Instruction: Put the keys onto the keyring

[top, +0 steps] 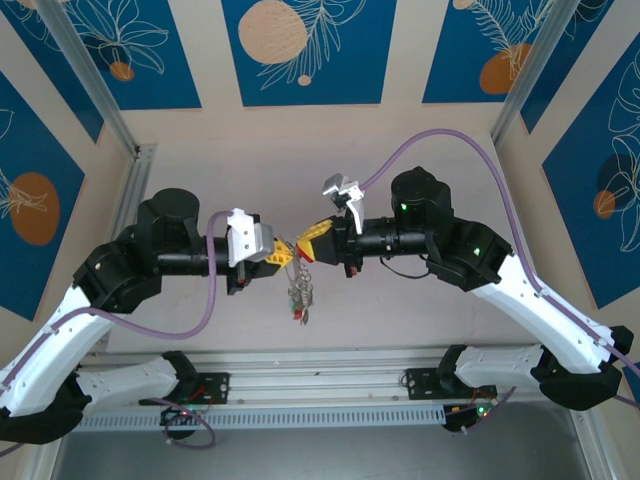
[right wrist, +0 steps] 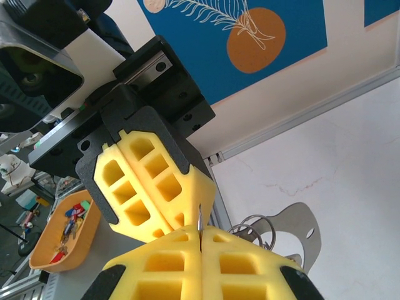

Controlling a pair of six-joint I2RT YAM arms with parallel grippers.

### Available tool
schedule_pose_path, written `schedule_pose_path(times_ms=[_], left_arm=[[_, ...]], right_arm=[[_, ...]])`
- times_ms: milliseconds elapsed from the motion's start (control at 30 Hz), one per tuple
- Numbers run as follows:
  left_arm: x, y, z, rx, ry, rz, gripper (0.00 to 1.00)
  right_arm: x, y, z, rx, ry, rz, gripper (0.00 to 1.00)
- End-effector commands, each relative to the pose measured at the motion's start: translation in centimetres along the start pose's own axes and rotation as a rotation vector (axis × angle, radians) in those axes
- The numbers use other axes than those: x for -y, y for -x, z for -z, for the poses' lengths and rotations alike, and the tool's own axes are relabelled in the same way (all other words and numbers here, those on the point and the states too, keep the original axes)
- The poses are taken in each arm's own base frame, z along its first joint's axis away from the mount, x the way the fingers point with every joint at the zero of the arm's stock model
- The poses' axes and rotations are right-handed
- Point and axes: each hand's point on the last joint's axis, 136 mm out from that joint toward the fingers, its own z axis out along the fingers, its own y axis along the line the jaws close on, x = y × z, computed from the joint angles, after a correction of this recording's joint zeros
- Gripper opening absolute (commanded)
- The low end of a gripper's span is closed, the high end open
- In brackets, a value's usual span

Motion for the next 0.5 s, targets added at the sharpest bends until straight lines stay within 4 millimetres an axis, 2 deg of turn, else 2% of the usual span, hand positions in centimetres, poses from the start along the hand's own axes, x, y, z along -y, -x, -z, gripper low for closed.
schedule_pose_path(times_ms=[0,467], left_arm=[[0.4,2.4,1.1,0.073,0.002,-0.078,0.0],[-0.4,1.9,1.0,0.049,0.051,-0.091,0.0]], right_arm=[[-0.4,0.7,0.2,0.015,0.017,-0.008,0.0],[-1.2,-0.9,0.4,-0.041,0.067,-0.044,0.0]])
